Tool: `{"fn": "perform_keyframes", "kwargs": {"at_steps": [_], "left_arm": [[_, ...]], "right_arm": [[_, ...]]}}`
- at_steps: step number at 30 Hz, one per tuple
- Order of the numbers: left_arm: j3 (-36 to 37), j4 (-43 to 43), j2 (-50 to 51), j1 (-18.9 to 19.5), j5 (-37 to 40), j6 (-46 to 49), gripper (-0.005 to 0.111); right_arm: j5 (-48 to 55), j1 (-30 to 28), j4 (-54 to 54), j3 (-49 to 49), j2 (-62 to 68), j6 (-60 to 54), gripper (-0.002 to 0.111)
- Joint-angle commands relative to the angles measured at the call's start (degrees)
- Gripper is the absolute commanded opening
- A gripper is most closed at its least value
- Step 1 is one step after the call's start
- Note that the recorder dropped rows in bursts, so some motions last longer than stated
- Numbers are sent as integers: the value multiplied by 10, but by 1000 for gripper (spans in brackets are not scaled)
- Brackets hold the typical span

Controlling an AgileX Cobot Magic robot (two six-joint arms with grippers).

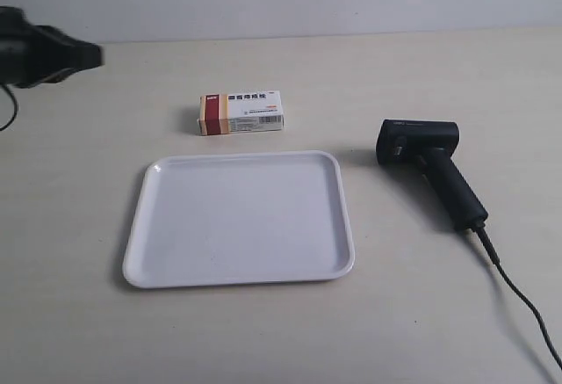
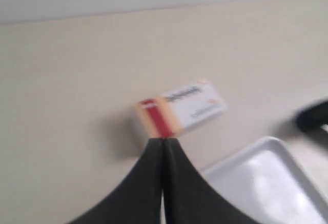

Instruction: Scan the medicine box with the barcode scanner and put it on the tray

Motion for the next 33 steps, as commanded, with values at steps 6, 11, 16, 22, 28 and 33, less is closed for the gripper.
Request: {"fn": "perform_keyframes", "kwargs": {"at_steps": [6, 11, 16, 22, 28, 33], "left_arm": [[-208, 109, 231, -67, -126, 97, 23], [-256, 66, 302, -100, -71, 187, 90], [-303, 55, 366, -111, -62, 246, 103], [-365, 63, 438, -112, -62, 240, 88], [-367, 70, 436, -112, -68, 243, 1], [-355, 119, 355, -112, -181, 237, 0]], "right_arm": [[-5, -5, -1, 3, -4, 0, 1], [-5, -5, -1, 3, -4, 0, 1], [-5, -5, -1, 3, -4, 0, 1], [-5, -5, -1, 3, -4, 0, 1], [-14, -5, 0, 3, -4, 5, 1], [-24, -4, 35, 3, 37, 10, 1]]}}
